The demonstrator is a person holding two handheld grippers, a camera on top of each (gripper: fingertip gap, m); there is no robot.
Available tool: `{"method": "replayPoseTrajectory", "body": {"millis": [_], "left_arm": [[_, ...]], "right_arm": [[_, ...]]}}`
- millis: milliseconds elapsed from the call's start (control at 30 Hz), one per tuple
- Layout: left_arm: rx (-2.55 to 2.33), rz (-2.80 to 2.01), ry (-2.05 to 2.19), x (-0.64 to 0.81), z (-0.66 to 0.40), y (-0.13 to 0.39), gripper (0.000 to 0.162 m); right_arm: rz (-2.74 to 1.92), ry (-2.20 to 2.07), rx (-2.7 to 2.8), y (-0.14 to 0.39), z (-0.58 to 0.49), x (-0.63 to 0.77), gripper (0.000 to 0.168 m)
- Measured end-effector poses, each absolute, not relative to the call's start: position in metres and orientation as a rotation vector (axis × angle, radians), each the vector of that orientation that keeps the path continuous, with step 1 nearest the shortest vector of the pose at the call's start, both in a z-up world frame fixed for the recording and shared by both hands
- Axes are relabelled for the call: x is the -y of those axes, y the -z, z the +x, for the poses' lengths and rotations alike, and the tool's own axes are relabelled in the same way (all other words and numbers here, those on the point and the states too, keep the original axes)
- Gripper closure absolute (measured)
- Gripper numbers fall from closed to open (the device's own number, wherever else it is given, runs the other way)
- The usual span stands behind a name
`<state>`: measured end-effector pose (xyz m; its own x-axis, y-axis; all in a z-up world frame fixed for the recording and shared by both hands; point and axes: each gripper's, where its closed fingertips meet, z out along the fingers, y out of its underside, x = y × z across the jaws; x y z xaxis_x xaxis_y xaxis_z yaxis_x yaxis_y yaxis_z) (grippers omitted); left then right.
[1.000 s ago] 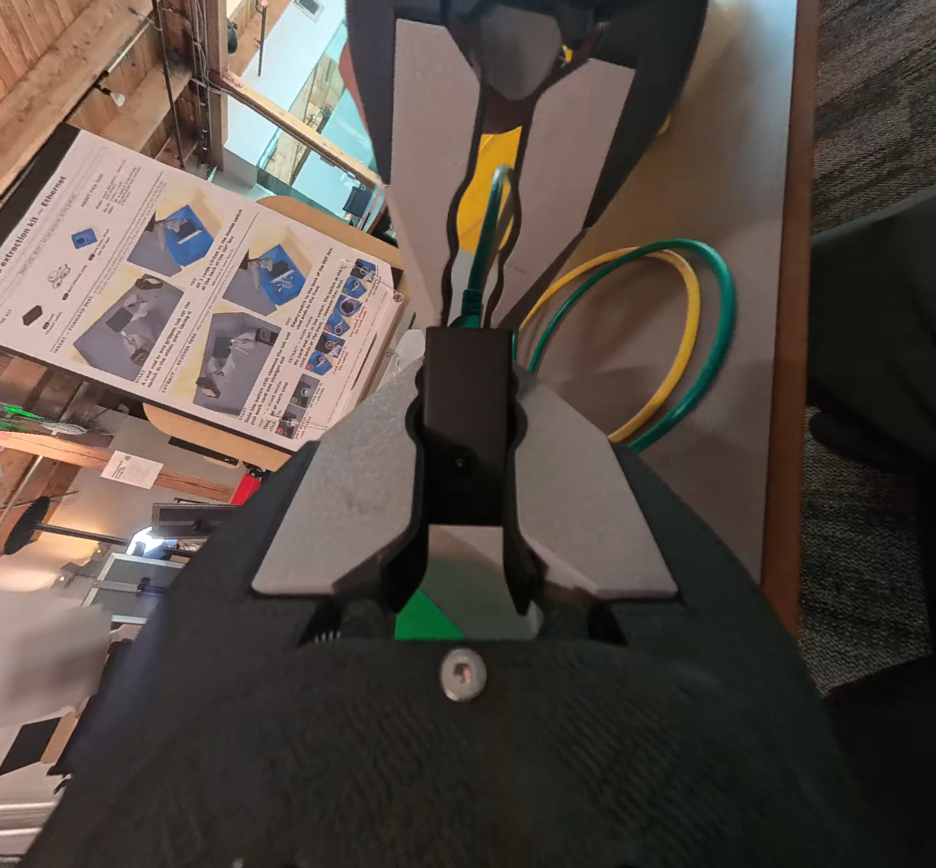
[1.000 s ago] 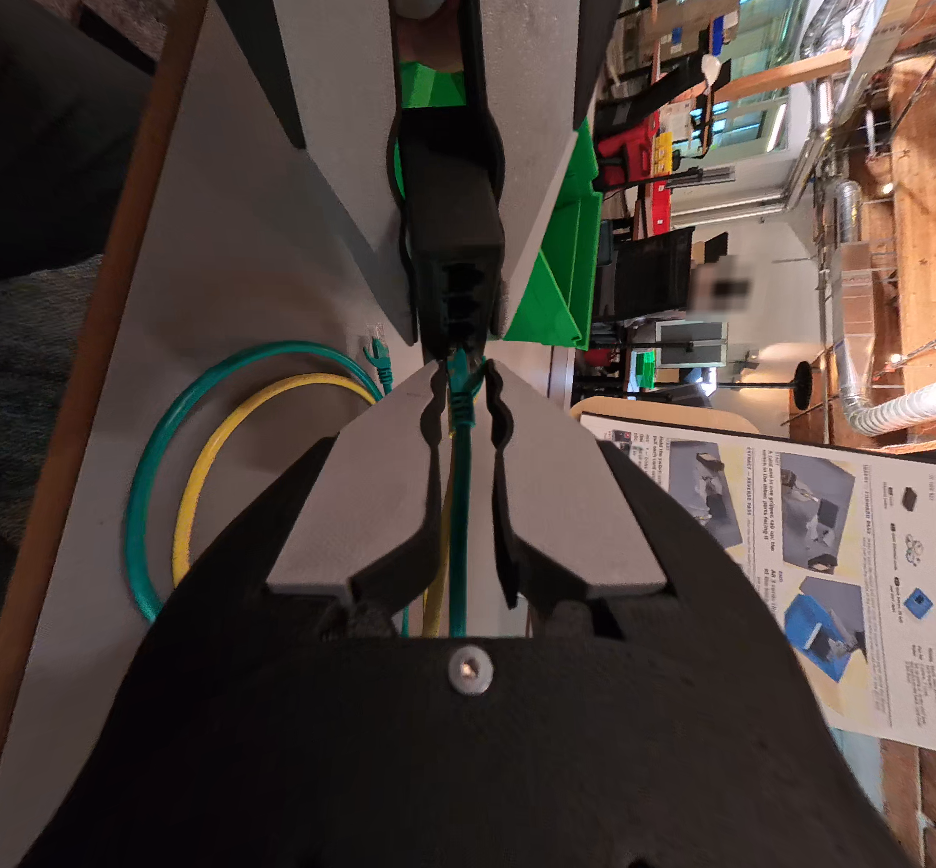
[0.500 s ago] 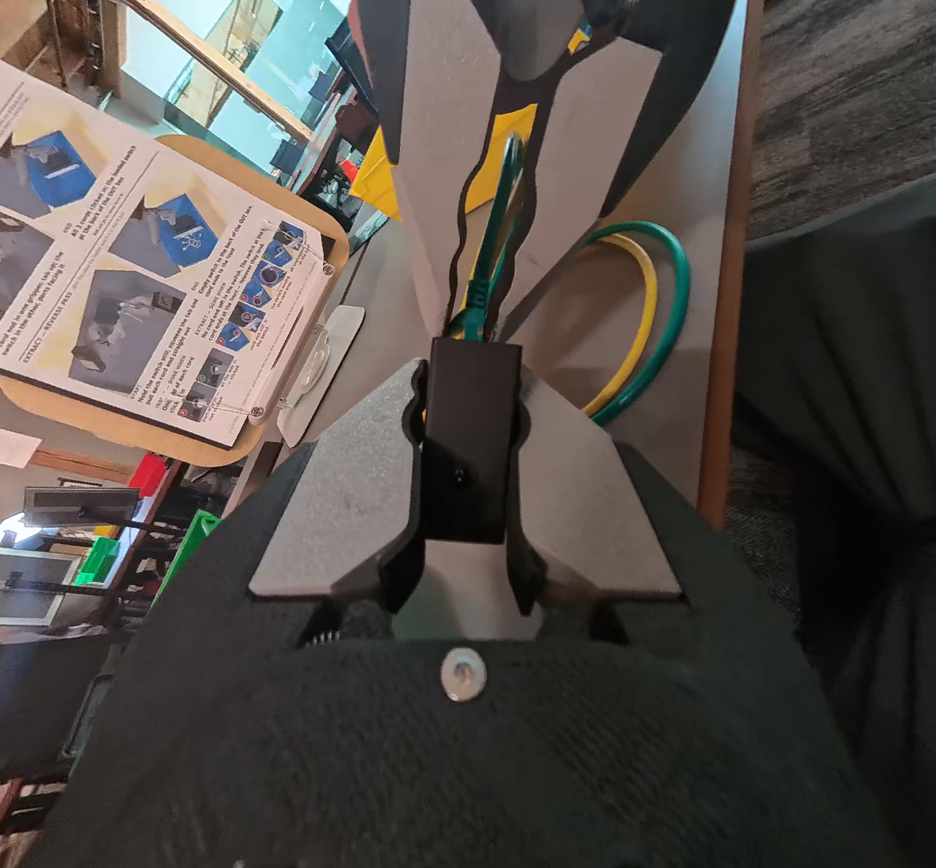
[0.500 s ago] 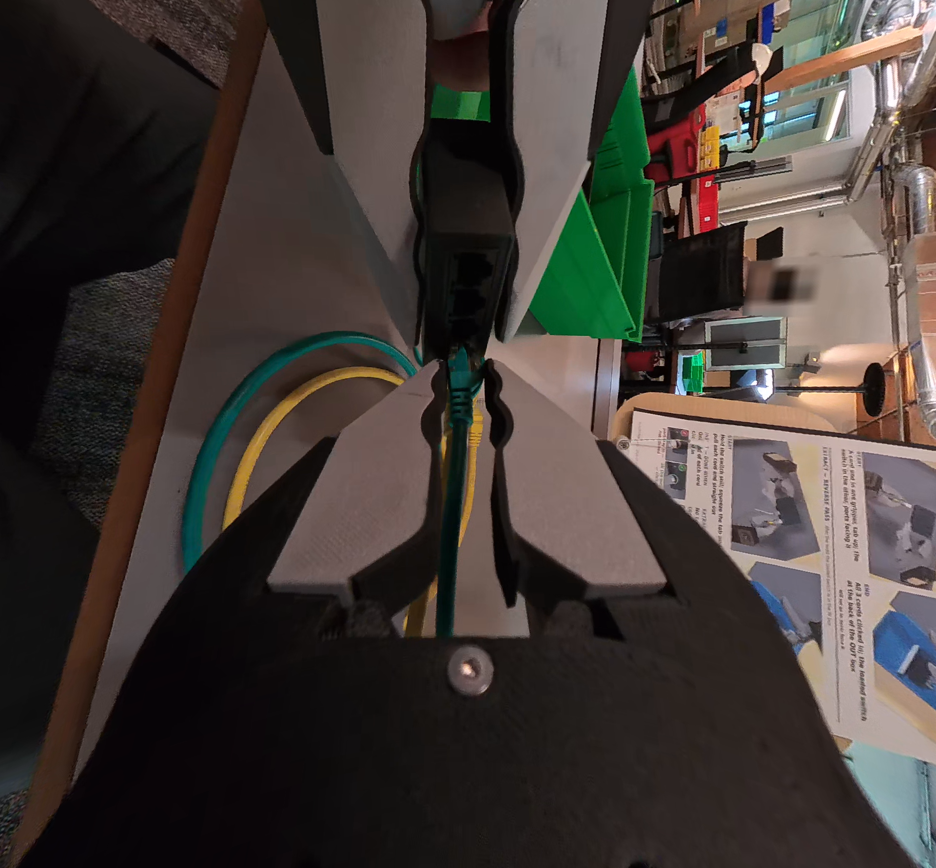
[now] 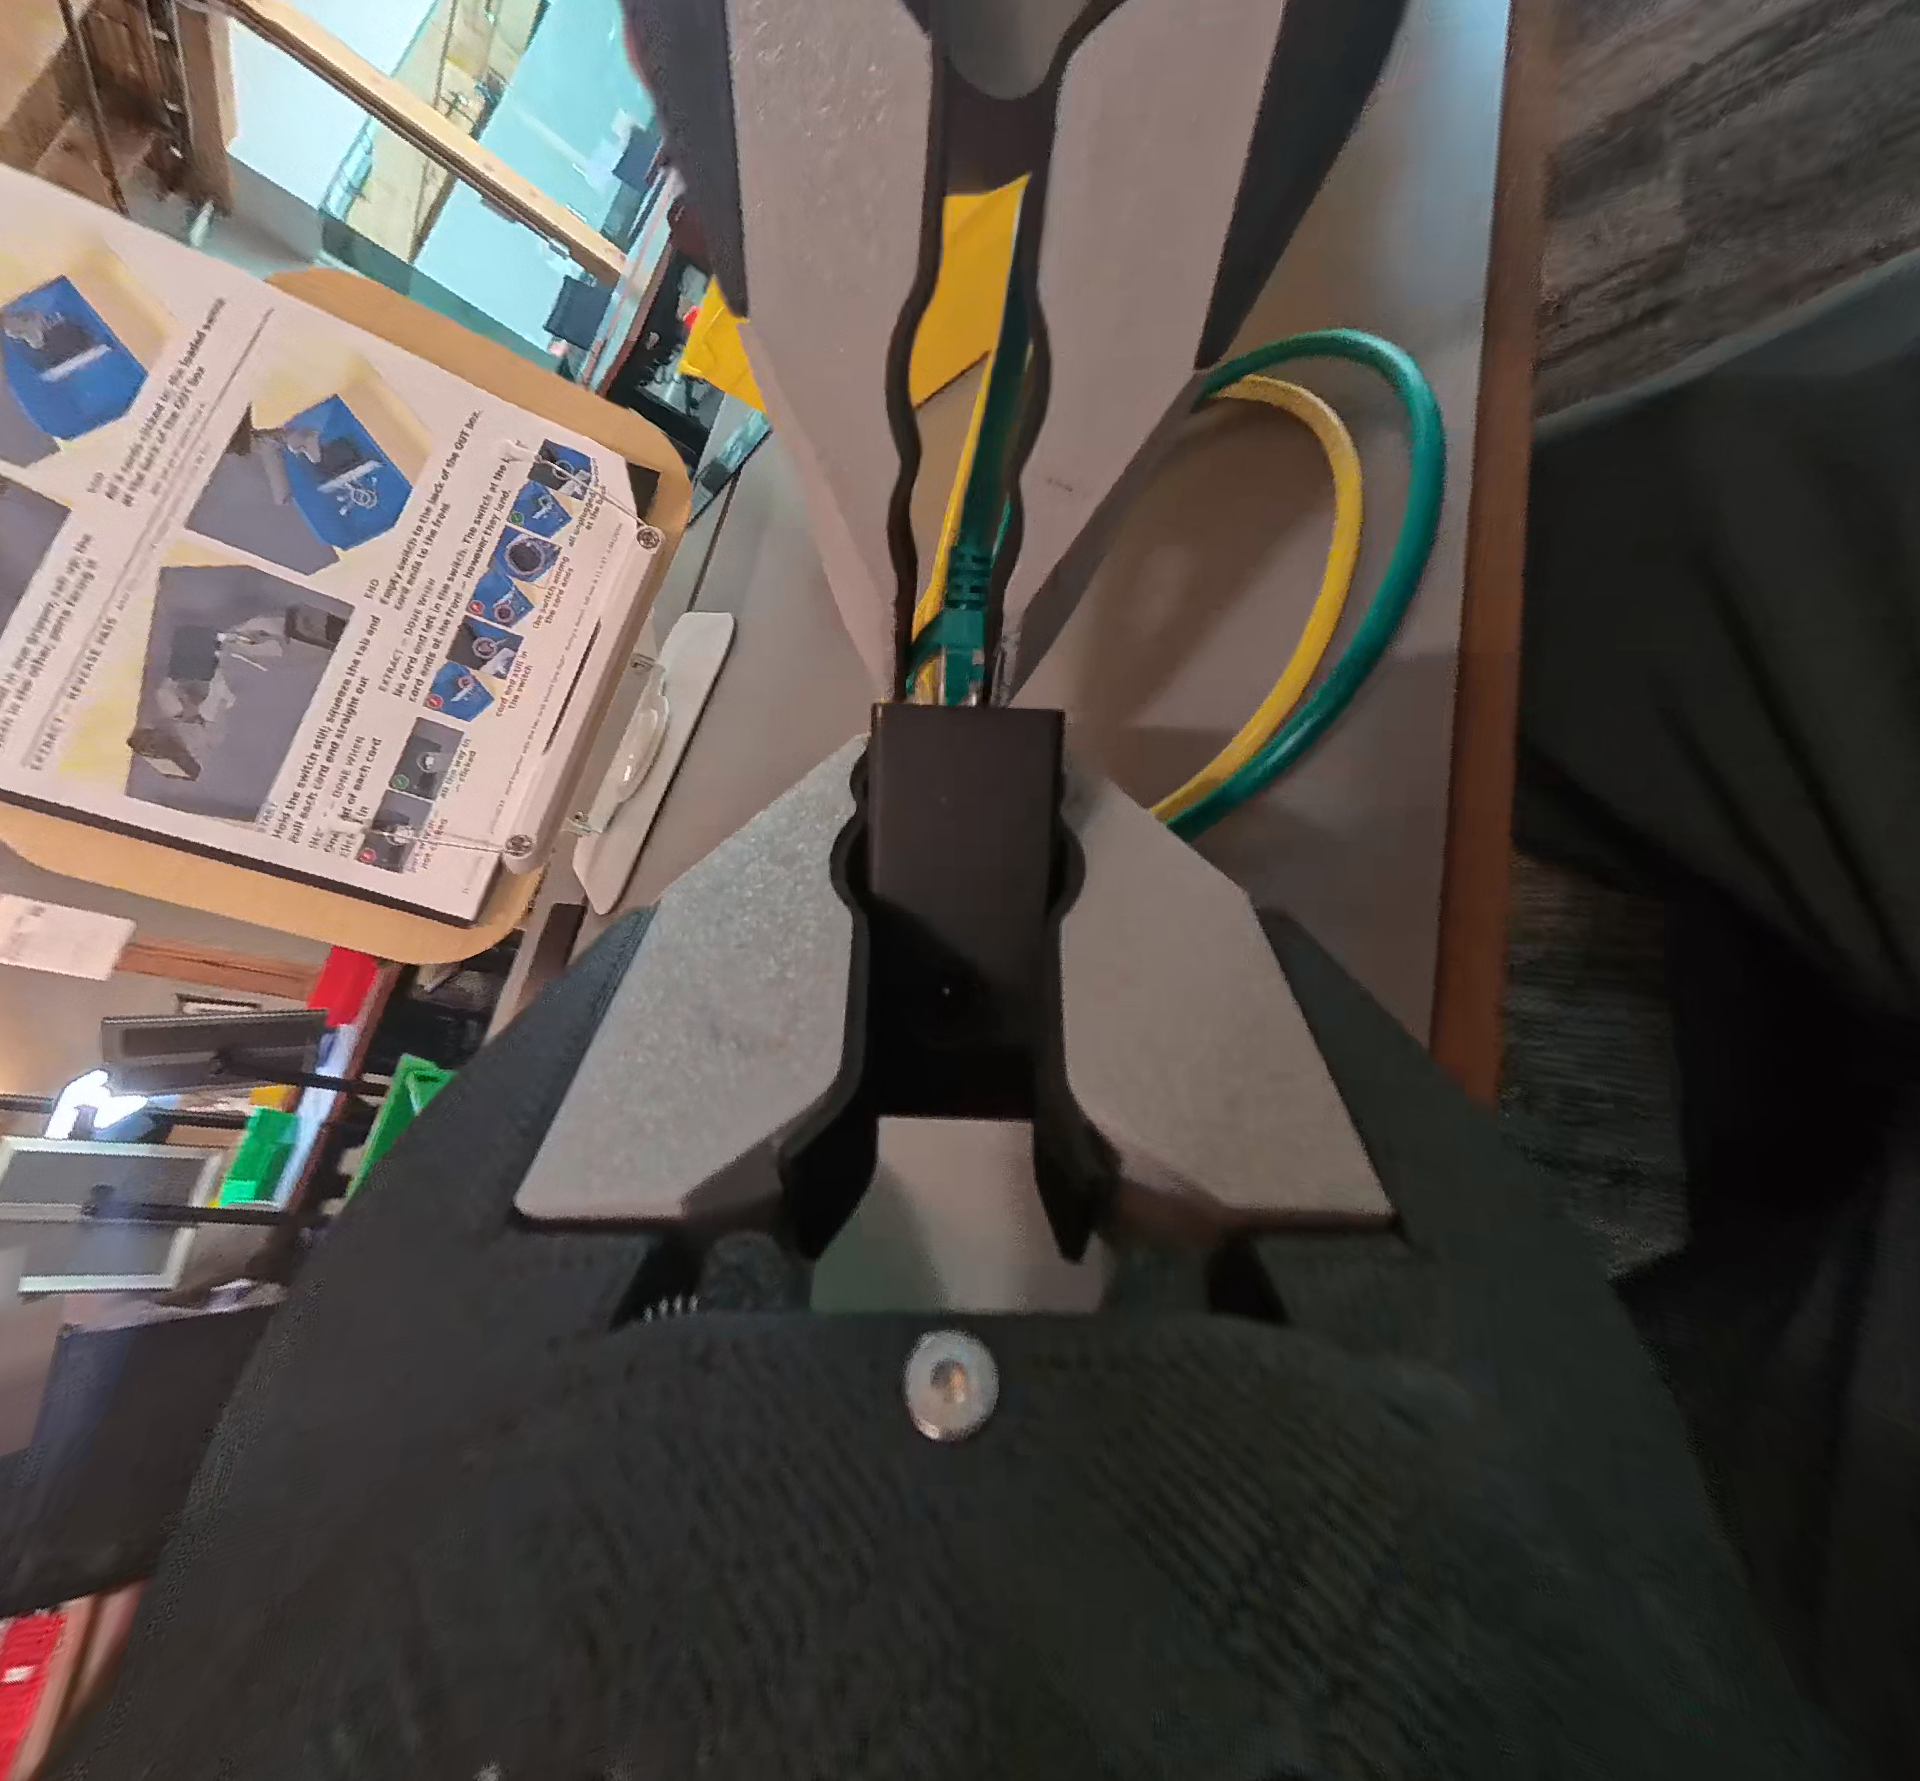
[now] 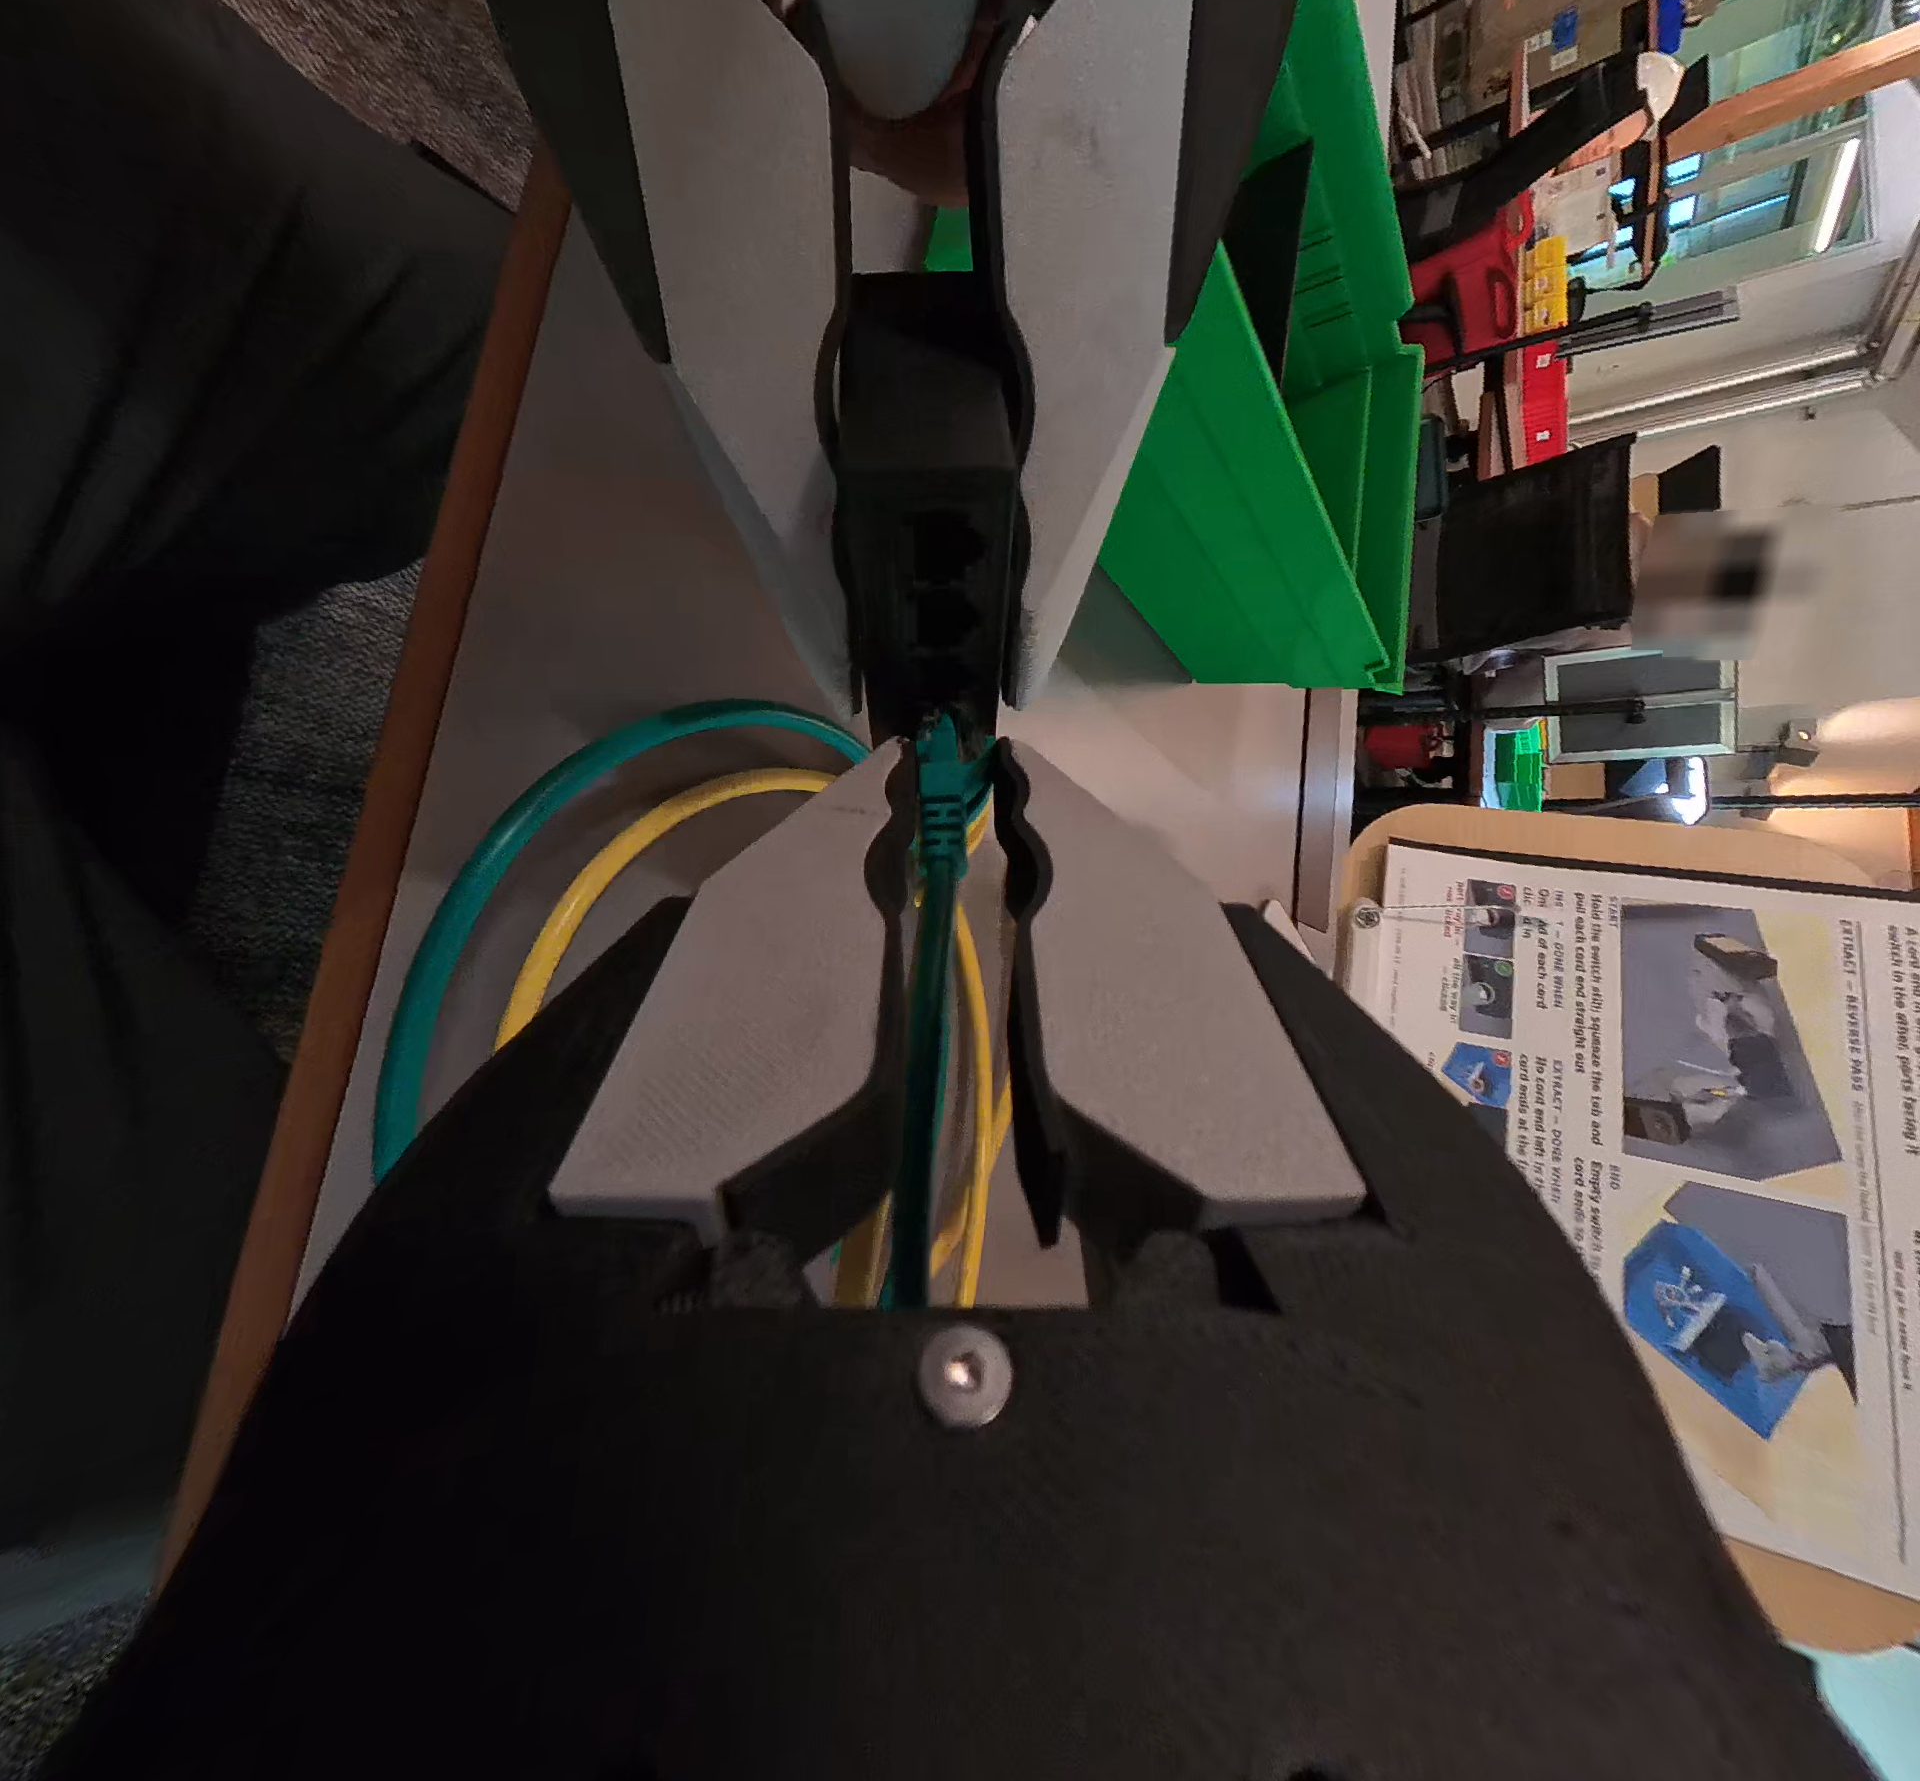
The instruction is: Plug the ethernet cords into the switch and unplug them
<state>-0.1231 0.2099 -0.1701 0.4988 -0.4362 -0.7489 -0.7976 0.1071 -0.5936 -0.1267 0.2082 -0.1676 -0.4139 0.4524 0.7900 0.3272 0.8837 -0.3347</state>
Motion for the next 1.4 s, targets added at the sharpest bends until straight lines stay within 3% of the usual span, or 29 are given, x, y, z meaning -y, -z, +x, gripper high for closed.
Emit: {"method": "replayPoseTrajectory", "body": {"millis": [567, 900, 1400], "left_arm": [[-1.172, -1.505, -0.456, -0.214, -0.136, 0.192, 0.135], [-1.166, -1.527, -0.328, -0.216, -0.136, 0.205, 0.134], [-1.187, -1.449, -0.349, -0.216, -0.125, 0.205, 0.135]], "right_arm": [[-0.509, -0.048, 2.136, 0.196, -0.145, -0.214, 0.159], [-0.158, 0.202, 2.177, 0.206, -0.139, -0.217, 0.160], [-0.428, -0.202, 2.323, 0.208, -0.129, -0.211, 0.159]]}}
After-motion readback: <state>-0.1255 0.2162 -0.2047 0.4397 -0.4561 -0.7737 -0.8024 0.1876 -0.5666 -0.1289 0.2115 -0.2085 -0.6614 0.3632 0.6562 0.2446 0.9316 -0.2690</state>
